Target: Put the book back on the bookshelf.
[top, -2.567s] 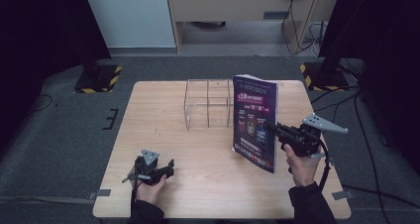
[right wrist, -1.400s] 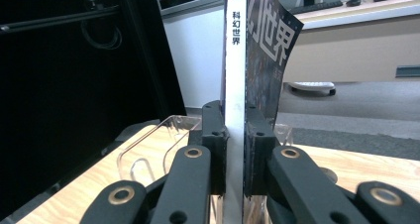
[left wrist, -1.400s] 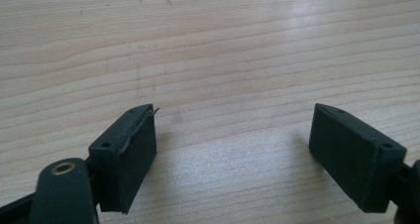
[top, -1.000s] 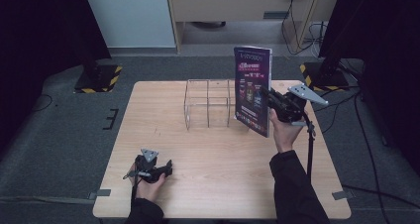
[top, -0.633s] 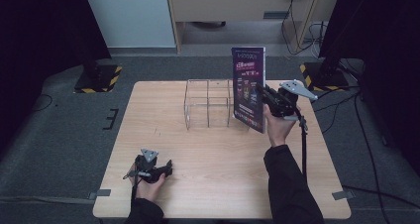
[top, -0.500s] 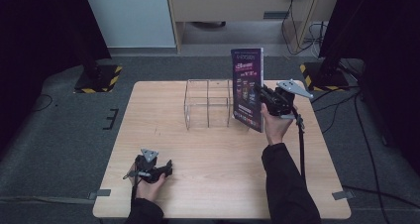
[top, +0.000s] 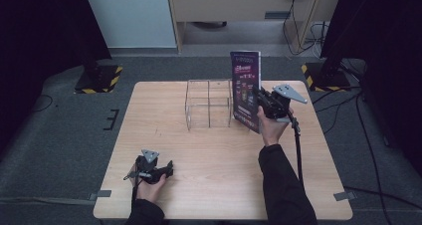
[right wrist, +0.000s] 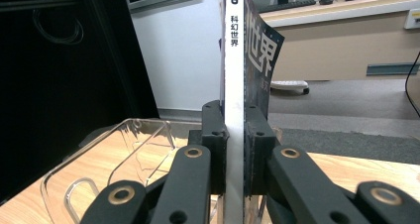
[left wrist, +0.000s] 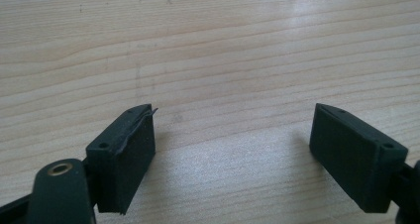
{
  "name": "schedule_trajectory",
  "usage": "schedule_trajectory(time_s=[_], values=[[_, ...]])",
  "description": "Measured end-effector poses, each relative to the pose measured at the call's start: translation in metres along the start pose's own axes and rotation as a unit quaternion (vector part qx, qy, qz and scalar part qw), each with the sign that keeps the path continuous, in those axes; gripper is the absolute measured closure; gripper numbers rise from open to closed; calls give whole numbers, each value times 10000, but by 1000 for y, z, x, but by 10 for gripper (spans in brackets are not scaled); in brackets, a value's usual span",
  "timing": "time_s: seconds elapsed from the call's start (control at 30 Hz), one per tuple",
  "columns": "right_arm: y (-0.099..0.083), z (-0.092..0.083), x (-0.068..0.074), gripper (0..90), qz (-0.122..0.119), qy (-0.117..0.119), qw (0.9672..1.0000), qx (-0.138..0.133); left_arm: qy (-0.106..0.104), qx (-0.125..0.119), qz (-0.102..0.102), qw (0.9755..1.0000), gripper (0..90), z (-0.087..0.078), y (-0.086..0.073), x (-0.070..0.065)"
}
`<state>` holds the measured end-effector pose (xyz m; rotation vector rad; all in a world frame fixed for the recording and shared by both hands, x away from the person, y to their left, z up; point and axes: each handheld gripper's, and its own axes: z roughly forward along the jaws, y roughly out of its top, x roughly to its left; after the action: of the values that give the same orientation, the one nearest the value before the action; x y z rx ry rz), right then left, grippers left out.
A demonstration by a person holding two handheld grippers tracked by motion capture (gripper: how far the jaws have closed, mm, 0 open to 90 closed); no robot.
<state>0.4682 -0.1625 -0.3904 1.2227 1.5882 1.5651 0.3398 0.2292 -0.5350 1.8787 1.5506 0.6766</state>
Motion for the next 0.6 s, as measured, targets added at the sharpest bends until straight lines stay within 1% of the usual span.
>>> schedule_trajectory(time_s=[0.17,0.23,0.33,0.43,0.53,0.6], values=[[-7,-2,2,830,-40,4,10000,-5,0,-3,0,10000,168,0,0,0],[-13,-3,3,830,-75,16,10000,2,0,-1,0,10000,168,0,0,0],[-15,-4,3,830,-110,28,9999,-20,0,-2,-1,10000,168,0,0,0],[-18,-7,4,830,-92,73,9999,-35,0,-3,-1,10000,168,0,0,0],[-20,-10,4,828,-161,124,9998,-40,1,-3,-2,10000,168,0,0,0],[-22,-14,4,827,-252,177,9995,-3,2,-2,-1,10000,168,0,0,0]])
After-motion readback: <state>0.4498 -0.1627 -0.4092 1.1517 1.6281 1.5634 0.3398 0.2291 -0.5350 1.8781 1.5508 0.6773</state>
